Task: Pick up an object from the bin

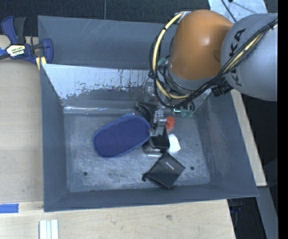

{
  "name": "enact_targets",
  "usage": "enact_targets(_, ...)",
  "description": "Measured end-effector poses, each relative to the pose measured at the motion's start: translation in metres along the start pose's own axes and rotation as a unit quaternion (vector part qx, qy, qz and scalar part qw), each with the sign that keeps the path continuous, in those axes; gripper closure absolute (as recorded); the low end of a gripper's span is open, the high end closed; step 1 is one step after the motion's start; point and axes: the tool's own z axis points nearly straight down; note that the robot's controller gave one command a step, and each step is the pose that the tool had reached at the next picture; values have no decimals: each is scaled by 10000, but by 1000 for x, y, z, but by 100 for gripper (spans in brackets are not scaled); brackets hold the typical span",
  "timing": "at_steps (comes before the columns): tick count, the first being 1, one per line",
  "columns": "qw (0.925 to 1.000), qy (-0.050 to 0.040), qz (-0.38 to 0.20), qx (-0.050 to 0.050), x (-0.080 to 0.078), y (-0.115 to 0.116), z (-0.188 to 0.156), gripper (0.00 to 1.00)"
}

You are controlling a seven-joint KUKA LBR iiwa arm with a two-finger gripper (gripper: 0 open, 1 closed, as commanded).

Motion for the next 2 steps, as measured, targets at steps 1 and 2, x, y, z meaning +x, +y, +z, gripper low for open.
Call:
enact_targets(1,9999,6,-171,-3,3,59,107,0)
enact_targets(2,9999,-46,-146,-6,0,57,101,100)
